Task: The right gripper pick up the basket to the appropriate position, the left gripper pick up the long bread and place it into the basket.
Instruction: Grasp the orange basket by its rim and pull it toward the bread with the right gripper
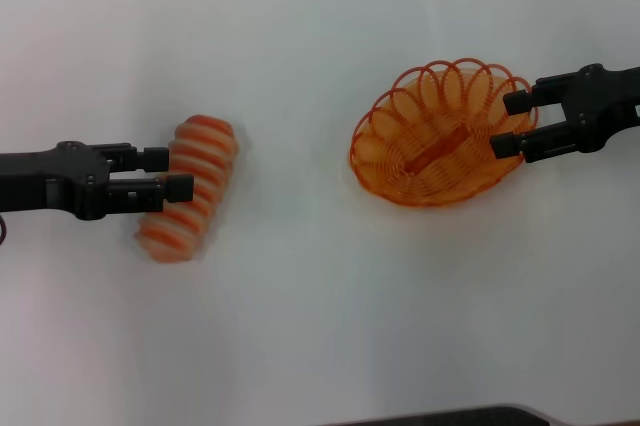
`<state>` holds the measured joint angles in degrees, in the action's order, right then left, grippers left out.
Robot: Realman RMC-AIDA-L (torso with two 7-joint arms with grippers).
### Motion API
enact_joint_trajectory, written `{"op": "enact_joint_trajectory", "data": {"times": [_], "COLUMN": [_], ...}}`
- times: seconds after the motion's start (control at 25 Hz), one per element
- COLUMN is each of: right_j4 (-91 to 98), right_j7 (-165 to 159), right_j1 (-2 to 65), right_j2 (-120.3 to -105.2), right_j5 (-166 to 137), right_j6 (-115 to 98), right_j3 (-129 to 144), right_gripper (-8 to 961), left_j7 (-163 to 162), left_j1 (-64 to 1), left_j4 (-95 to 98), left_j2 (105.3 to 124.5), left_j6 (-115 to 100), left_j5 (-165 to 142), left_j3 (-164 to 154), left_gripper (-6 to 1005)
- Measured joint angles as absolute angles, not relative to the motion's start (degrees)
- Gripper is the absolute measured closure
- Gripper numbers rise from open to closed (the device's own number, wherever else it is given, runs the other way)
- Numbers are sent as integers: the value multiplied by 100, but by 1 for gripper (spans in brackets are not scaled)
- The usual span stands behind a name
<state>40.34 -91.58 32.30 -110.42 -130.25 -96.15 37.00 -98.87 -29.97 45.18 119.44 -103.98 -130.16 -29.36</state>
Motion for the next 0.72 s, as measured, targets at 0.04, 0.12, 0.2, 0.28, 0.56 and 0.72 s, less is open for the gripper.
{"op": "enact_joint_trajectory", "data": {"times": [0.04,0.12,0.2,0.28,0.56,0.72], "right_j4": [4034,4034,4034,4034,4034,4129], "right_j7": [-9158,-9158,-9158,-9158,-9158,-9347], "right_j1": [3231,3232,3233,3234,3235,3278], "right_j2": [-11045,-11047,-11048,-11053,-11057,-11007], "right_j5": [-13022,-13015,-13012,-13012,-13000,-12860], "right_j6": [-9615,-9615,-9615,-9615,-9620,-9675], "right_j3": [3700,3700,3700,3700,3674,3555], "right_gripper": [124,125,126,127,127,127], "left_j7": [-9887,-9888,-9888,-9887,-9888,-9887], "left_j1": [-2997,-2997,-2997,-2997,-2991,-2989], "left_j4": [4517,4517,4518,4517,4517,4517], "left_j2": [11944,11944,11944,11944,11944,11945], "left_j6": [-10398,-10397,-10397,-10397,-10397,-10397], "left_j5": [-13016,-13016,-13016,-13016,-13025,-13032], "left_j3": [-2936,-2935,-2936,-2936,-2935,-2935], "left_gripper": [246,246,246,246,246,246]}}
